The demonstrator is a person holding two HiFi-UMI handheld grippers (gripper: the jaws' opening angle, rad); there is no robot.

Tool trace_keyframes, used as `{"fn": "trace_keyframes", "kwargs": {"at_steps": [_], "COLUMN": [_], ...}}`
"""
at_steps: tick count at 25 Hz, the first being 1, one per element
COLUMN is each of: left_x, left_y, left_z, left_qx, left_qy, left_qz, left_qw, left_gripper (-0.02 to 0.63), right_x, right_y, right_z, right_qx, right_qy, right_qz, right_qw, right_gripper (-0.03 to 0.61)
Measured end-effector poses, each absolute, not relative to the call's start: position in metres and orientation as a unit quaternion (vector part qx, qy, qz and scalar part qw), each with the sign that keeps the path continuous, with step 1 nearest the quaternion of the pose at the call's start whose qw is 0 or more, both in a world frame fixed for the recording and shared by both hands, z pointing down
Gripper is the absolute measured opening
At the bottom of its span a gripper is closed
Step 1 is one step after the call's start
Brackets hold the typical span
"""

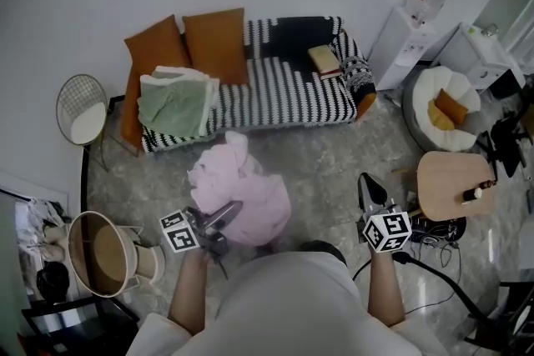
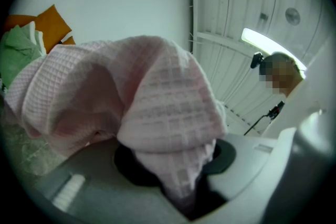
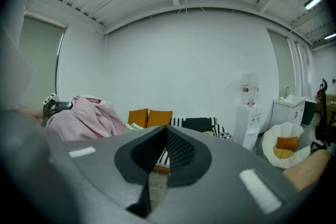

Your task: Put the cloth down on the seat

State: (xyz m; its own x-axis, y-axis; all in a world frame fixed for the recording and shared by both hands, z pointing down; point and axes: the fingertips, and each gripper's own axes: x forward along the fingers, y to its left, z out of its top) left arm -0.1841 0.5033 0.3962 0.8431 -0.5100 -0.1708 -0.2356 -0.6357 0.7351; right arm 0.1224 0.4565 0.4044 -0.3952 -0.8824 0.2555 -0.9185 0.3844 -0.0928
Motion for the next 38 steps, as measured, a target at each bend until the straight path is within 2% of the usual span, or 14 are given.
{"fn": "trace_keyframes", "kwargs": {"at_steps": [7,18,38], "left_x": [-0.217,-0.226,-0.184], "left_y": [0.5,0.476,0.342], "left_z": [0.399,0.406,0.41], "left_qx": [0.889,0.885,0.874], "left_qy": [-0.196,-0.205,-0.252], "left_qz": [-0.182,-0.185,-0.189], "left_qw": [0.372,0.375,0.371], "left_gripper": [0.166,0.164,0.164], "right_x": [0.092,0.083,0.108], "right_y": [0.455,0.43,0.25], "right_z": [0.405,0.411,0.421], "right_qx": [0.547,0.541,0.491], "right_qy": [-0.826,-0.829,-0.859], "right_qz": [0.105,0.109,0.122], "right_qw": [0.085,0.088,0.08], "right_gripper": [0.003,0.003,0.003]}}
